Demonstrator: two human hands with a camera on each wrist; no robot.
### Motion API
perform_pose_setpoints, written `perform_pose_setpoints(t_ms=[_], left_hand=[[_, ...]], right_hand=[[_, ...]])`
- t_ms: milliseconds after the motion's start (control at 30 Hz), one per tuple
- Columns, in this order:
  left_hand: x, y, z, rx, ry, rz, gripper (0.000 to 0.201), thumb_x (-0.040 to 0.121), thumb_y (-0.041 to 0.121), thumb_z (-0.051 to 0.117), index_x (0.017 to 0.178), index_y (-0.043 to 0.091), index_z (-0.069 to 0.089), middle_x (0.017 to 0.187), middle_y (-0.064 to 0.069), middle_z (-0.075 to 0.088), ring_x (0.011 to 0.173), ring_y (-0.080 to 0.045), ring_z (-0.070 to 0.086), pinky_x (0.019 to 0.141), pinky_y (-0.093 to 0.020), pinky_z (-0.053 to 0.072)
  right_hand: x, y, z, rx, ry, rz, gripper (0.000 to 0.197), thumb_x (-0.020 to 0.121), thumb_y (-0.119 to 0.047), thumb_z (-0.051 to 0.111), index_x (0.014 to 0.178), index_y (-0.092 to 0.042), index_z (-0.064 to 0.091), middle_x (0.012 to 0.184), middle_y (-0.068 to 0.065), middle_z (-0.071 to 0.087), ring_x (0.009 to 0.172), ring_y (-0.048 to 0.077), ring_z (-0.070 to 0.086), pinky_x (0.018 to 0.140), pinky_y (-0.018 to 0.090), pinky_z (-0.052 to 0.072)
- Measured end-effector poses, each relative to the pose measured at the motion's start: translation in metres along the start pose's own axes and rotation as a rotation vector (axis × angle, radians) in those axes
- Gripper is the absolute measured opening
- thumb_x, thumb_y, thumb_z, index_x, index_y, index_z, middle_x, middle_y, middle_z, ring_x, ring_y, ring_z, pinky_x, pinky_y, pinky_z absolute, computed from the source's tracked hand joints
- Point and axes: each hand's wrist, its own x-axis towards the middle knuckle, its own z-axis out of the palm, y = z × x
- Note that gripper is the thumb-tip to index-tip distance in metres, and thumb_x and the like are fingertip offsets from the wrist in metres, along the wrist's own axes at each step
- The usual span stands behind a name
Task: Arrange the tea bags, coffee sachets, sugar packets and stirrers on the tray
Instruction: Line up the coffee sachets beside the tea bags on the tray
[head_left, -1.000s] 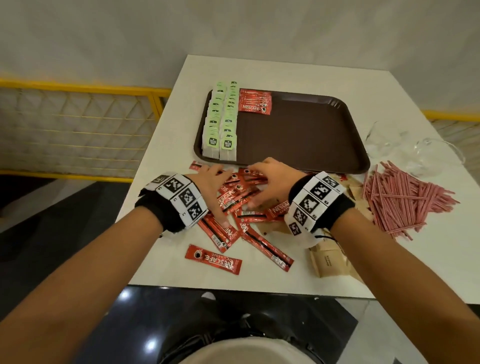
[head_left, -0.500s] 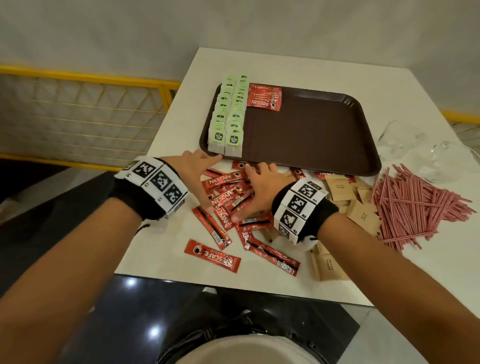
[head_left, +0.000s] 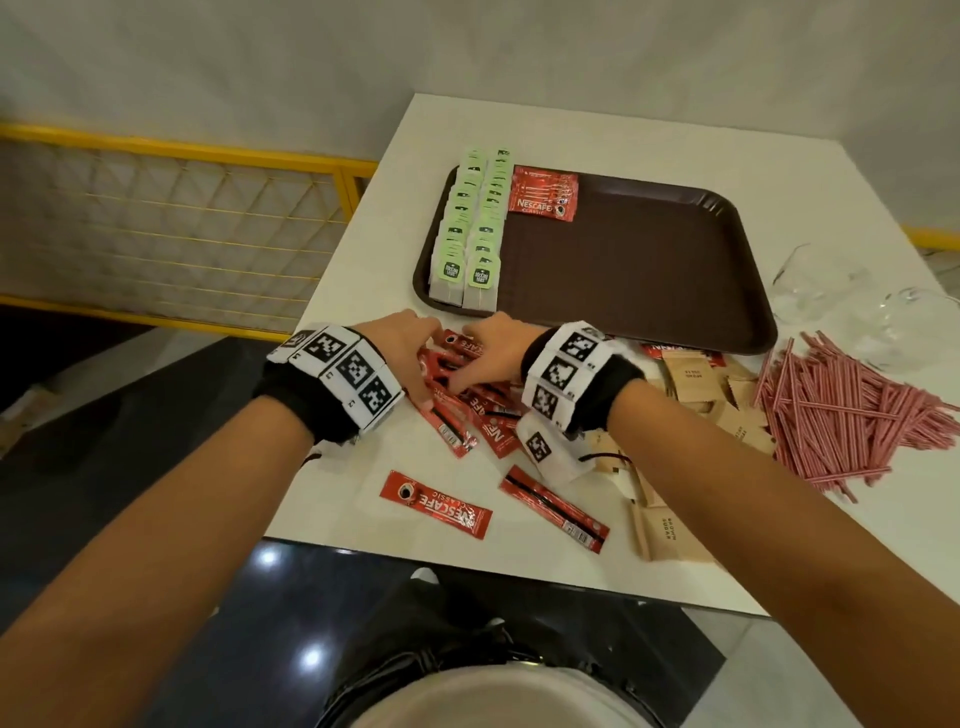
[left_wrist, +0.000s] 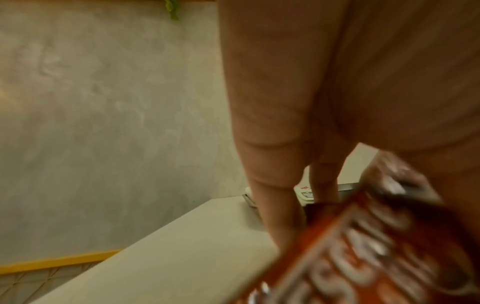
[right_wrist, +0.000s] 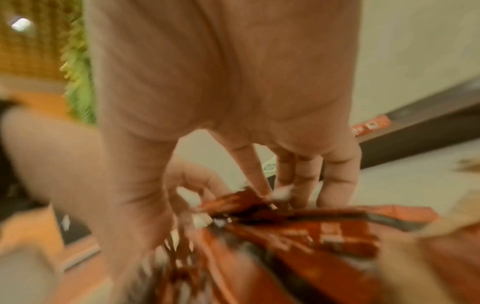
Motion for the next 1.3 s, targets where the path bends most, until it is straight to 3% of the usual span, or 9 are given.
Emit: perform_pose_setpoints(t_ms=[100,233,433,800,933,1033,1167,1233,1300], left_hand=[[0.0,0.0,-0.001,-0.044,0.022,-0.011,0.08,0.066,0.026,0.083,0.134,0.016,0.042,0.126,-0.008,0.054,0.109,-0.022,0.055,0.089,-0.032,0.046],[0.002,0.001,0.002,-0.094,0.081,0.005,0.071,0.066,0.028,0.083,0.126,0.014,0.048,0.123,-0.007,0.056,0.107,-0.022,0.055,0.086,-0.029,0.043],[-0.003,-0.005,-0.005,-0.306,0.137,0.042,0.064,0.071,0.018,0.08,0.127,0.018,0.05,0.123,-0.003,0.055,0.104,-0.016,0.052,0.086,-0.024,0.039],[-0.015,-0.014,-0.03,-0.863,0.262,-0.007,0.062,0.087,0.003,0.059,0.141,0.02,0.033,0.128,-0.005,0.049,0.103,-0.02,0.054,0.08,-0.033,0.05],[-0.019,-0.001,-0.039,-1.24,0.257,-0.022,0.054,0.091,0.013,0.057,0.141,0.019,0.035,0.123,-0.005,0.055,0.11,-0.02,0.056,0.083,-0.037,0.052],[-0.018,0.013,-0.04,-1.325,0.142,0.042,0.057,0.089,0.019,0.061,0.14,0.021,0.034,0.127,-0.003,0.057,0.115,-0.019,0.056,0.088,-0.044,0.051],[-0.017,0.033,-0.036,-1.318,-0.046,0.16,0.057,0.082,0.055,0.05,0.13,0.025,0.04,0.117,-0.007,0.059,0.102,-0.018,0.058,0.089,-0.053,0.049],[-0.009,0.036,-0.033,-1.449,-0.102,0.133,0.091,0.061,0.081,0.047,0.132,0.023,0.046,0.124,-0.014,0.057,0.112,-0.03,0.056,0.087,-0.055,0.049],[-0.002,0.038,-0.029,-1.585,-0.153,0.106,0.109,0.049,0.089,0.046,0.132,0.018,0.049,0.127,-0.022,0.055,0.115,-0.039,0.055,0.09,-0.056,0.047]], right_hand=[[-0.002,-0.004,-0.002,0.052,-0.04,-0.035,0.085,0.07,-0.057,0.072,0.134,-0.008,0.044,0.131,0.011,0.051,0.117,0.025,0.052,0.1,0.036,0.044],[0.001,-0.014,0.022,-0.158,0.158,-0.025,0.086,0.069,-0.049,0.076,0.134,-0.008,0.037,0.13,0.013,0.036,0.122,0.028,0.037,0.094,0.034,0.038],[0.012,-0.017,0.026,-0.07,0.217,0.01,0.063,0.079,-0.042,0.066,0.128,-0.009,0.042,0.125,0.015,0.043,0.117,0.029,0.043,0.091,0.032,0.041],[0.014,-0.004,0.002,0.38,0.368,-0.002,0.037,0.093,-0.024,0.052,0.124,-0.005,0.046,0.12,0.016,0.057,0.109,0.032,0.057,0.082,0.029,0.043],[0.017,0.006,-0.025,0.645,0.445,-0.057,0.033,0.088,-0.019,0.055,0.119,-0.006,0.052,0.114,0.01,0.059,0.105,0.025,0.057,0.09,0.029,0.044],[0.012,0.013,-0.042,0.999,0.501,-0.126,0.03,0.085,-0.005,0.053,0.114,-0.001,0.058,0.111,0.02,0.064,0.104,0.034,0.062,0.095,0.047,0.048],[-0.002,0.024,-0.055,1.432,0.476,-0.171,0.029,0.086,0.004,0.048,0.114,0.003,0.055,0.084,0.008,0.067,0.076,0.022,0.066,0.068,0.032,0.054],[-0.009,0.03,-0.06,1.562,0.459,-0.225,0.016,0.089,0.005,0.045,0.101,0.0,0.055,0.062,-0.001,0.066,0.054,0.009,0.063,0.053,0.022,0.05],[-0.013,0.033,-0.061,1.63,0.465,-0.255,0.016,0.09,0.006,0.044,0.099,-0.003,0.055,0.064,-0.001,0.067,0.051,0.006,0.063,0.049,0.02,0.05]])
